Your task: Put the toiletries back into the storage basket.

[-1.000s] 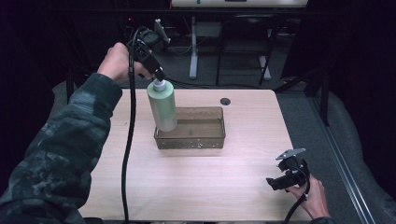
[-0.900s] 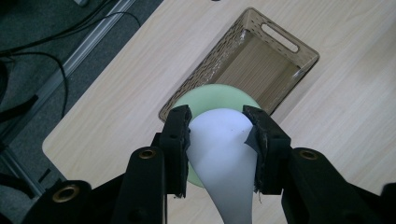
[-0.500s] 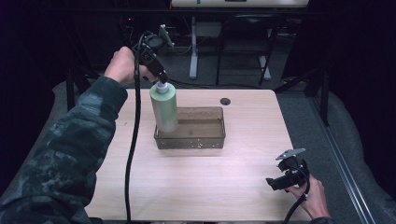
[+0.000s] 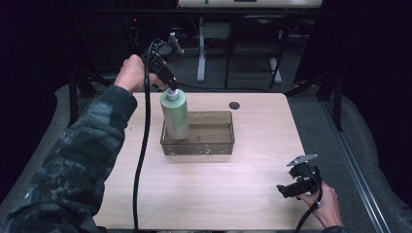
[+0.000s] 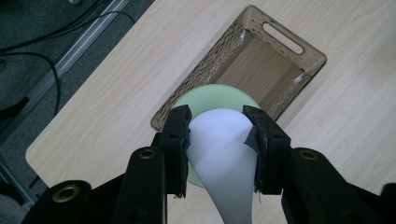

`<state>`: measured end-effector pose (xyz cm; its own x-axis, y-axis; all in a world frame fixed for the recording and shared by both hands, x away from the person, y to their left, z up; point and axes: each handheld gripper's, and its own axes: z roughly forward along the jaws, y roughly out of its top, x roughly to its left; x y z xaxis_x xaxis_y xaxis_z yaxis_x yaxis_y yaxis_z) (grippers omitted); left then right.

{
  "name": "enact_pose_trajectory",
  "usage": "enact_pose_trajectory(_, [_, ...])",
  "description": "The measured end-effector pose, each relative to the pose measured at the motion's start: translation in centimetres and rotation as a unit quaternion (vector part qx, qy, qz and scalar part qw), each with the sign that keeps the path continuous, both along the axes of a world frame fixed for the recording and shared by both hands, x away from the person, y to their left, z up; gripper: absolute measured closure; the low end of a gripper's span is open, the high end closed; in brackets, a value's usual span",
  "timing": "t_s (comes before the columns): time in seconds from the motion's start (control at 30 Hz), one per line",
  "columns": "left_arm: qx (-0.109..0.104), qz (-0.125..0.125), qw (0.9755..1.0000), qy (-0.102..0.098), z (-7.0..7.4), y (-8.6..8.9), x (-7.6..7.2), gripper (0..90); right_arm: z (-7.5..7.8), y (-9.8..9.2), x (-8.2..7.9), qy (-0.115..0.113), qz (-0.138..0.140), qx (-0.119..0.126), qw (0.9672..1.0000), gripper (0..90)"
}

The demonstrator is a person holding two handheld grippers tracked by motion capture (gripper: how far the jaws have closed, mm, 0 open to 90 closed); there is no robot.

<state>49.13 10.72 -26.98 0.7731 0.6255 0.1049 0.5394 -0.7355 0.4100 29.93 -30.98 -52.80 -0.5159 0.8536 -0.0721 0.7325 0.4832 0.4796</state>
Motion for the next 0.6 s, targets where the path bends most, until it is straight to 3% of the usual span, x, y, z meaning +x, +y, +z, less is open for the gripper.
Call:
enact_pose_trajectory(0.37, [0.0,-0.007,0.9998,0.016,-1.9,-0.4,0.2,63.0,0.0,0.0,0.0,0.002,0.0,-0.001,1.0,3.1])
enact_pose_trajectory(0.6, [-0.003,-0.008,0.9999,0.015,-2.8,-0.3,0.1,63.0,0.0,-0.1,0.0,0.001,0.0,-0.003,1.0,3.1])
